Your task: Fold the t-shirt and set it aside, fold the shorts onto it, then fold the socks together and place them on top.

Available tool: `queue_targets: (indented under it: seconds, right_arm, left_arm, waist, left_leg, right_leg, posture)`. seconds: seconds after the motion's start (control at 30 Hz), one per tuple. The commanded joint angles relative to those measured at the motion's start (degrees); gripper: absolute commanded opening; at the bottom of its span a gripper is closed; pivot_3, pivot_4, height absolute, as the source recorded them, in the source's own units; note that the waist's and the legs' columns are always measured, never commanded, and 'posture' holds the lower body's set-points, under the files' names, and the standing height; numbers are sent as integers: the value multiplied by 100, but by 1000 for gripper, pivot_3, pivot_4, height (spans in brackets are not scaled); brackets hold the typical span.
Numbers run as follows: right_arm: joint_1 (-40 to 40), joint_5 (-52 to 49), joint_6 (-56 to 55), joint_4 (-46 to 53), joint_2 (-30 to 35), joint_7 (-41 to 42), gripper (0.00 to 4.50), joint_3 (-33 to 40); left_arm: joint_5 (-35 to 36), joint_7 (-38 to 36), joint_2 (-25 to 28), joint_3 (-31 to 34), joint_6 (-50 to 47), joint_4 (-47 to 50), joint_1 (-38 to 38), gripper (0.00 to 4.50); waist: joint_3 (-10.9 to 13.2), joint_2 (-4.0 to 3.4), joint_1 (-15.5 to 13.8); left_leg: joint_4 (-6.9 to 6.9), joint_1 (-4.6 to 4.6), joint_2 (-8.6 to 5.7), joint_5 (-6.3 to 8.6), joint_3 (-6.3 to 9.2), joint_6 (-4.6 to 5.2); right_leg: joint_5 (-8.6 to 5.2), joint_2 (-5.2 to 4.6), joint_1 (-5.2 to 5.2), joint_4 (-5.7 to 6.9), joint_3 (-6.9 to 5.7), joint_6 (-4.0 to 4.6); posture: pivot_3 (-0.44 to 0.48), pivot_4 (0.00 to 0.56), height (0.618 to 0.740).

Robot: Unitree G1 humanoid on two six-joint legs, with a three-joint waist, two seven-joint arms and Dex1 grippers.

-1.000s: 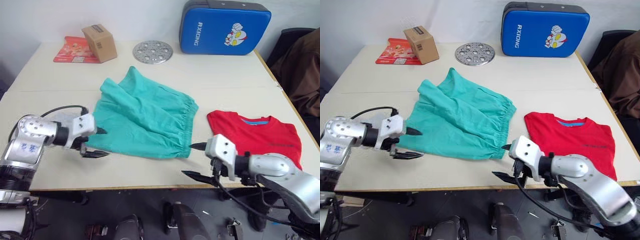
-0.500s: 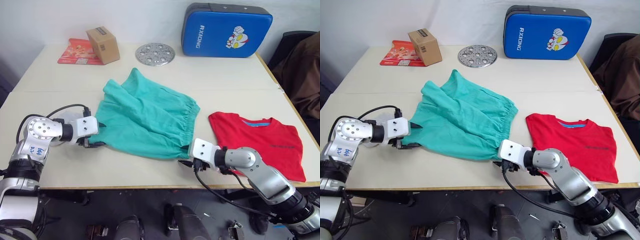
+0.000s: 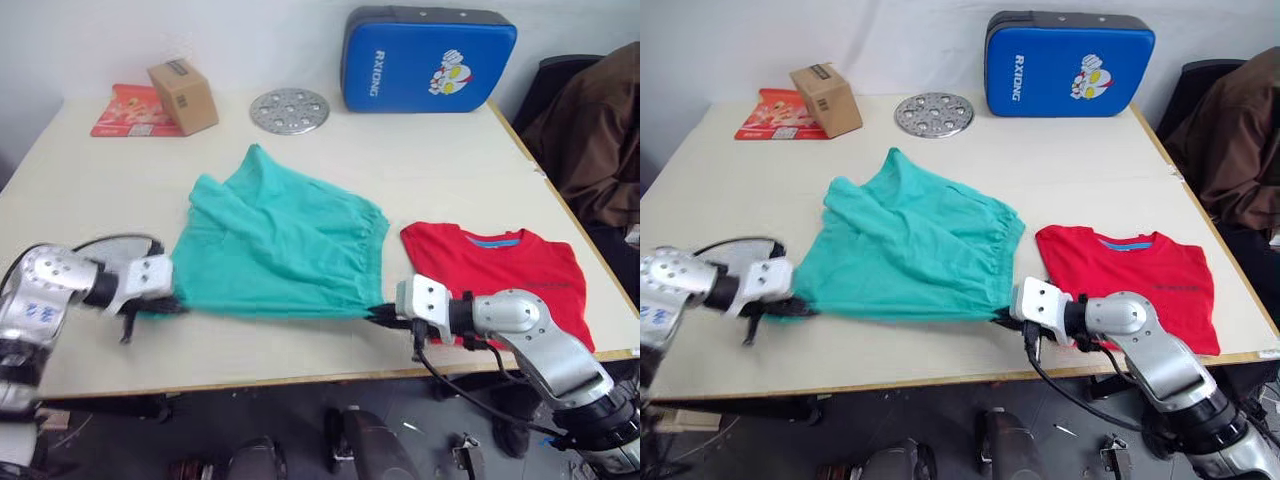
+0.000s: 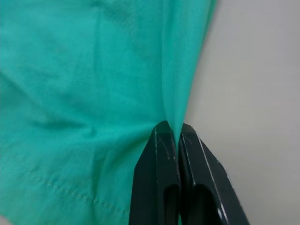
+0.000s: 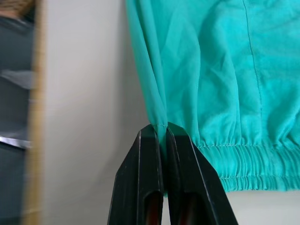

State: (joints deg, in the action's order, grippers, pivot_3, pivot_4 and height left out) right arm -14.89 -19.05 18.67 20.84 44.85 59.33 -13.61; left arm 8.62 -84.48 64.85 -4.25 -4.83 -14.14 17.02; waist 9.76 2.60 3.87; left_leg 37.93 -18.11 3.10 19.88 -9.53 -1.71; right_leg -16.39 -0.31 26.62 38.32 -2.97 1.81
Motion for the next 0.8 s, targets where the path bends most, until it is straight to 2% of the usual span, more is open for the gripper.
queue_targets:
  seconds: [0.03,0.23,0.3,0.33,0.43,0.5,0.53,0.57,0.63,0.73,0.8]
  right_arm:
    - [55,-609,254,200,200,429,0,470]
    - [191,-1553,808,394,307,955,0,700]
    - [193,-1861,1062,467,316,993,0,780]
    - [184,-2020,1204,498,304,979,0,843]
    - [-9,-2533,1822,398,67,495,0,1136]
    - [-183,-2827,2282,214,-122,6,0,1359]
    - [-249,-2967,2497,84,-256,-336,0,1544]
    - [-297,-3056,2653,6,-352,-575,0,1674]
    - [-408,-3167,2890,-163,-587,-1098,0,1925]
    - [-575,-3125,3243,-458,-848,-1864,0,2125]
    - [-623,-2883,3315,-596,-941,-2257,0,2109]
  left_arm:
    - [665,-659,843,763,-941,1066,-1067,12]
    - [1828,-802,1675,2553,-1752,2361,-3269,12]
    - [2241,-802,1829,2934,-2073,2438,-3430,12]
    - [2380,-802,1851,2969,-2178,2355,-3216,12]
    - [2706,-402,1783,2243,-2418,1678,-1483,12]
    - [2361,-80,1170,1384,-2582,864,468,12]
    - [1873,347,473,938,-2416,-1,1844,12]
    - [1502,618,-15,634,-2256,-672,2793,12]
    - [758,1113,-832,219,-1651,-2092,4202,12]
    - [-200,2109,-1864,-247,-317,-3924,5424,12]
    - [-674,2758,-2391,-451,342,-4816,5856,12]
  waist:
    - [3,2,-2]
    - [8,6,-85]
    - [9,7,-103]
    - [9,7,-131]
    - [10,7,-214]
    - [10,4,-250]
    - [9,-3,-308]
    - [6,-6,-392]
    - [1,12,-412]
    - [-3,19,-394]
    - [-2,18,-360]
  left_leg:
    - [0,1,2,1,8,-3]
    - [4,-2,-3,1,42,-4]
    - [2,-5,-4,1,45,1]
    - [2,-8,-5,1,48,2]
    - [0,-15,-10,3,55,7]
    - [-3,-17,-15,2,59,8]
    - [-4,-17,-23,1,61,11]
    - [-5,-20,-27,-2,62,16]
    - [7,-22,-31,-8,73,22]
    - [22,-47,-32,-12,73,30]
    - [23,-69,-32,-6,66,42]
  right_leg:
    - [-7,1,2,7,-4,4]
    - [-14,4,-6,4,-11,13]
    - [-14,4,-9,-10,-13,12]
    - [-14,4,-9,-14,-15,12]
    - [-12,5,-12,-33,-21,10]
    - [-9,3,-19,-41,-22,6]
    - [-7,2,-22,-43,-22,3]
    - [-1,0,-33,-47,-23,-5]
    - [14,-5,-39,-42,-36,-11]
    - [28,-19,-19,-45,-42,-18]
    - [30,-28,1,-53,-46,-22]
  posture:
    - [0,150,740]
    - [0,150,740]
    - [0,150,740]
    - [0,150,740]
    - [0,150,740]
    - [0,150,740]
    - [0,150,740]
    - [0,150,740]
    - [0,150,740]
    - [0,150,740]
    - [0,150,740]
